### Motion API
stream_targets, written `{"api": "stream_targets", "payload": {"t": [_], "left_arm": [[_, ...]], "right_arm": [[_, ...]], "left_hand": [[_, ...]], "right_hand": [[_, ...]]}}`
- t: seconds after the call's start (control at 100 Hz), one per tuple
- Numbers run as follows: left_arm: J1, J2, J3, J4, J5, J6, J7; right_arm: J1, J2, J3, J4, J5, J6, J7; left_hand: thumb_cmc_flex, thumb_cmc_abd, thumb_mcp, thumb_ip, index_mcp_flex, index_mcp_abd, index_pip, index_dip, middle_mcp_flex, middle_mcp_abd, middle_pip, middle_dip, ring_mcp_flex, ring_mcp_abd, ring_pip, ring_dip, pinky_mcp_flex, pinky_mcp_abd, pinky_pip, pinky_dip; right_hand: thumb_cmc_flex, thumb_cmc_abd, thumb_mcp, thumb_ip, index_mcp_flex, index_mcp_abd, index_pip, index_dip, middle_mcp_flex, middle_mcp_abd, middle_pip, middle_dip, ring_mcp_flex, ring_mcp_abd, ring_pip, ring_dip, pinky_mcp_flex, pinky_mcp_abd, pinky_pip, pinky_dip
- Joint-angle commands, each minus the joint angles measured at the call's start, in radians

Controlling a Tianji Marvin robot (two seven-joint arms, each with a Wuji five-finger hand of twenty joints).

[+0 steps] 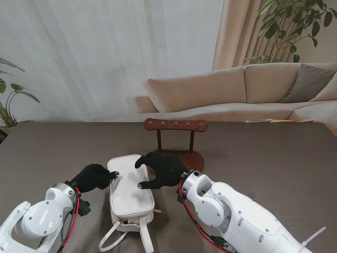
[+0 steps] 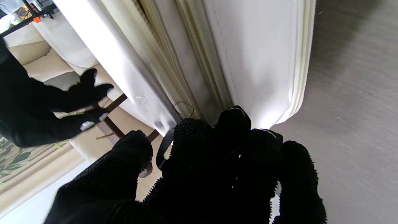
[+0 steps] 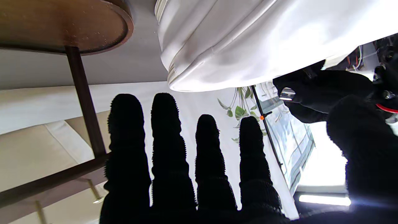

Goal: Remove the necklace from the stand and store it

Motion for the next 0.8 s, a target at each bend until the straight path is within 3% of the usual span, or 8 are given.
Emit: {"api": "stream_targets", "payload": {"t": [0.0,0.15,0.31,0.59,0.79], "left_arm": [[0.018,0.004,-0.005,-0.019,0.006,0.004,-0.024],[0.045,0.006,-0.014,-0.047,0.019,0.011,-0.033],[0.065,0.006,-0.018,-0.060,0.031,0.020,-0.032],[0.108,0.006,-0.021,-0.096,0.040,0.018,-0.029],[0.151,0.016,-0.029,-0.160,0.052,0.016,-0.072]], "right_arm": [[0.031,-0.022,-0.018,0.007,0.004,0.004,0.028],[0.108,-0.037,-0.103,0.056,0.035,0.006,0.062],[0.165,-0.059,-0.184,0.117,0.044,0.015,0.062],[0.218,-0.083,-0.260,0.176,0.065,0.059,0.086],[0.236,-0.100,-0.296,0.213,0.083,0.089,0.094]], "left_hand": [[-0.023,-0.035,0.009,0.011,0.007,0.045,0.007,-0.003,-0.011,0.016,0.006,-0.003,0.023,0.050,-0.020,0.003,-0.005,-0.065,0.037,0.002],[-0.023,-0.033,0.008,0.011,0.007,0.041,0.007,-0.004,-0.011,0.015,0.005,-0.005,0.024,0.049,-0.020,0.003,-0.003,-0.065,0.037,0.001],[-0.021,-0.033,0.007,0.012,0.004,0.040,0.003,-0.006,-0.011,0.014,0.006,-0.005,0.024,0.048,-0.019,0.003,-0.002,-0.065,0.038,0.001],[-0.021,-0.034,0.007,0.012,0.005,0.041,-0.006,-0.015,-0.009,0.018,0.008,-0.006,0.026,0.049,-0.016,0.004,0.000,-0.063,0.040,0.001],[-0.021,-0.033,0.003,0.011,0.005,0.038,-0.006,-0.016,-0.006,0.015,0.010,-0.006,0.028,0.049,-0.012,0.006,0.004,-0.064,0.042,0.001]], "right_hand": [[0.019,0.032,-0.054,0.027,0.013,-0.048,-0.023,-0.012,0.010,-0.051,-0.032,-0.024,-0.040,-0.014,-0.031,-0.022,-0.280,0.011,-0.029,0.017],[0.051,0.044,-0.082,0.029,0.036,-0.134,-0.059,-0.024,0.080,-0.124,-0.152,-0.117,-0.070,-0.046,-0.104,-0.066,-0.311,-0.011,-0.085,0.000],[0.050,0.058,-0.089,0.027,0.034,-0.173,-0.087,-0.046,0.094,-0.163,-0.233,-0.183,-0.120,-0.061,-0.177,-0.118,-0.336,-0.028,-0.125,-0.022],[0.101,0.075,-0.102,0.028,0.028,-0.179,-0.098,-0.059,0.078,-0.193,-0.266,-0.200,-0.135,-0.070,-0.194,-0.135,-0.344,-0.044,-0.124,-0.021],[0.141,0.107,-0.149,0.033,0.030,-0.174,-0.095,-0.067,0.074,-0.191,-0.269,-0.201,-0.132,-0.067,-0.189,-0.137,-0.347,-0.050,-0.121,-0.016]]}}
